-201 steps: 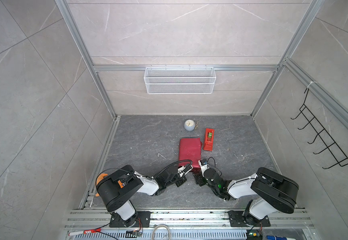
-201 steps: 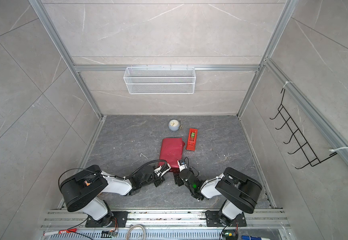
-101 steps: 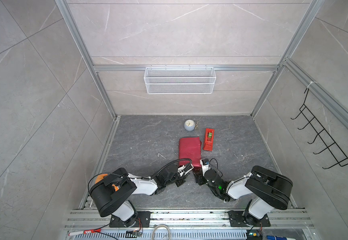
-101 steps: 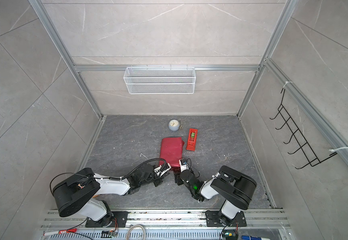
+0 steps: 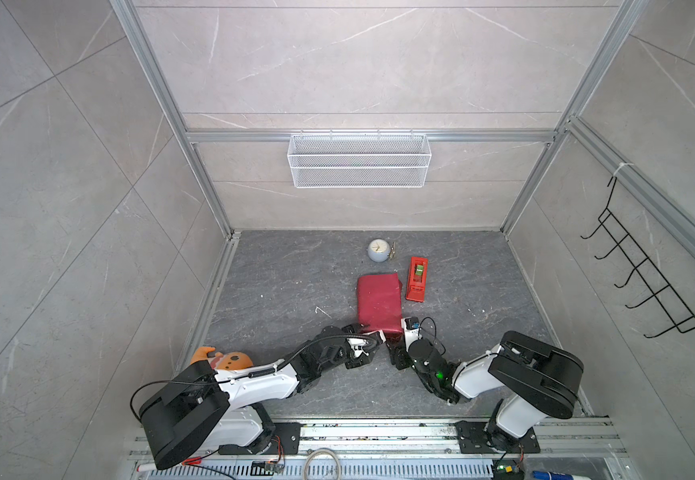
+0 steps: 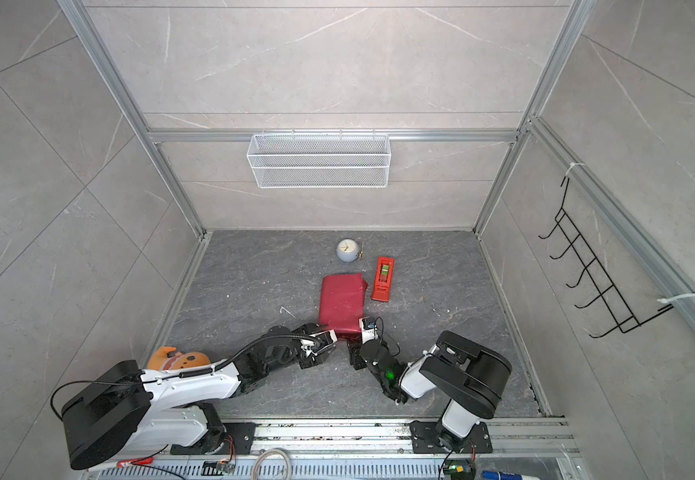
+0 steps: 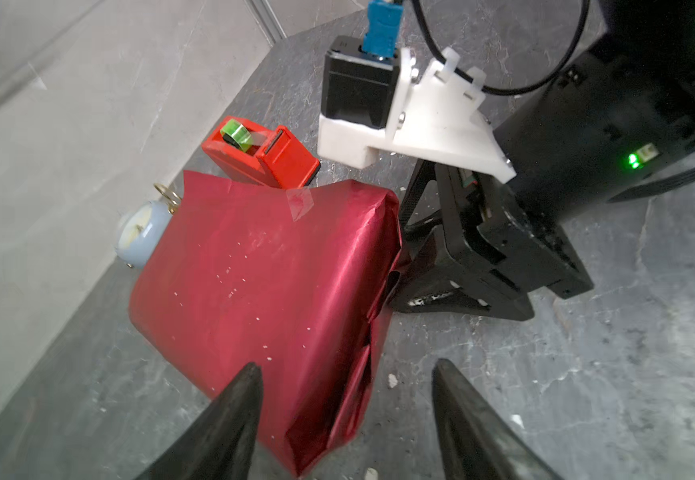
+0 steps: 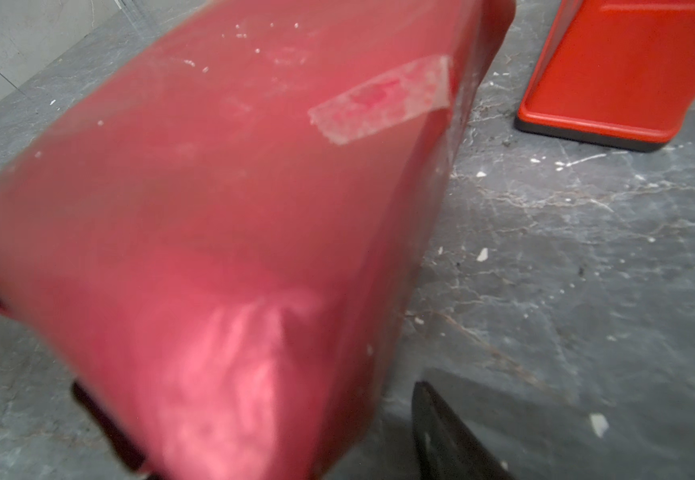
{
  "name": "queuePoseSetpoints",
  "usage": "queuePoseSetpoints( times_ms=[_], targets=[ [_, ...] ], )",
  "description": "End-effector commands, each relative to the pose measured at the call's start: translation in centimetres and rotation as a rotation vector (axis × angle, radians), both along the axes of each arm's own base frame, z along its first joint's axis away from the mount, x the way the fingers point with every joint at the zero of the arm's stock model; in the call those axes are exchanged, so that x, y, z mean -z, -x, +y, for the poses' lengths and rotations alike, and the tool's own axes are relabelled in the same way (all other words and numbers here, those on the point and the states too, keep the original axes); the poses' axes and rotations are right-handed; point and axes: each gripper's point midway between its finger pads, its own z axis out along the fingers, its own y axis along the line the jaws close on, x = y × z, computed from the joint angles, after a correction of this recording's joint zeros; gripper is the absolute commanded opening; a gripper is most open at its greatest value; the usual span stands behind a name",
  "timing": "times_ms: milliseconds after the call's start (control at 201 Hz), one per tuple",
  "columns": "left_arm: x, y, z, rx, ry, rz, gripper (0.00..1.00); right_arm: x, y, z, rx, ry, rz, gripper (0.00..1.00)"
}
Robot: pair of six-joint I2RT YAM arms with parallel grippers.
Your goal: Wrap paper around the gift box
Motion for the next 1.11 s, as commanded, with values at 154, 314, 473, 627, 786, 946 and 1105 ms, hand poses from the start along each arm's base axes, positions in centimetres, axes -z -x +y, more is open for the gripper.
queuePoseSetpoints(
  times_ms=[154, 314, 473, 627, 786, 946, 1105],
  targets=[
    [-0.6, -3.0, -1.8, 0.062, -0.12, -0.173, 0.9, 2.1, 0.8, -1.2, 0.022, 0.034, 0.056, 0.64],
    [0.3, -3.6, -3.0, 0.106, -0.155, -0.185, 0.9, 2.1, 0.8, -1.4, 0.029, 0.027, 0.058, 0.63],
    [1.6, -3.6, -3.1, 0.134, -0.163, -0.146, 0.88, 2.1, 0.9, -1.5, 0.033, 0.021, 0.059, 0.62],
    [3.2, -4.5, -2.4, 0.112, -0.18, -0.096, 0.84, 2.1, 0.8, -1.5, 0.036, 0.017, 0.059, 0.62],
    [4.8, -4.9, -2.2, 0.105, -0.199, -0.067, 0.8, 1.7, 0.5, -1.1, 0.037, -0.001, 0.054, 0.62],
    [6.2, -5.3, -1.9, 0.087, -0.219, -0.056, 0.77, 1.3, 0.2, -0.6, 0.034, -0.023, 0.052, 0.62],
    [7.3, -5.5, -1.7, 0.08, -0.246, -0.045, 0.72, 0.8, 0.0, -0.5, 0.041, -0.045, 0.047, 0.62]
  ],
)
